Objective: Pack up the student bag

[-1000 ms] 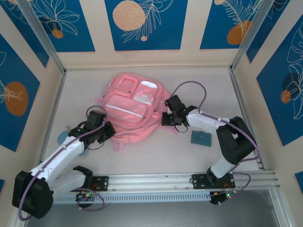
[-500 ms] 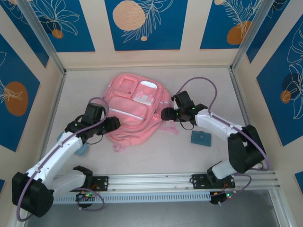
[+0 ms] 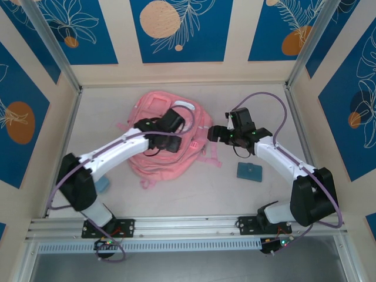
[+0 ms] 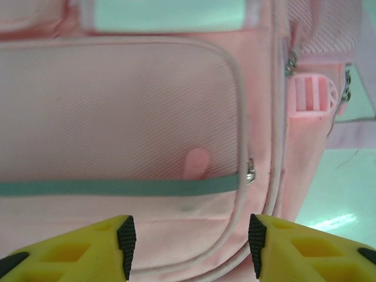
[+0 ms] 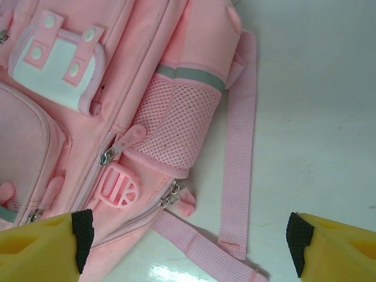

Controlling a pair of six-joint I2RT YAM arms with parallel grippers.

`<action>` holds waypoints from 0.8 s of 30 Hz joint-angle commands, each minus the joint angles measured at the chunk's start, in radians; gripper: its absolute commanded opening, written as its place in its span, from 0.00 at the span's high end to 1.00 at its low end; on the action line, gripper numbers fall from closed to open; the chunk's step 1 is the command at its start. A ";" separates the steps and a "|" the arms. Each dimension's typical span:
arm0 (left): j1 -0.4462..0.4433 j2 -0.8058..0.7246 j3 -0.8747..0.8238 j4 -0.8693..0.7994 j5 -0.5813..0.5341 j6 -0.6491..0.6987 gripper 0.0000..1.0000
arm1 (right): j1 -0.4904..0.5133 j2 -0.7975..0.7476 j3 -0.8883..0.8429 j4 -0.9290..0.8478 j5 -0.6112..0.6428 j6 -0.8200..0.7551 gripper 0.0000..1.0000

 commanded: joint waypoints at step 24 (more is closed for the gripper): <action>-0.077 0.326 0.221 -0.305 -0.238 0.151 0.54 | -0.115 -0.020 -0.078 0.014 -0.146 0.060 0.10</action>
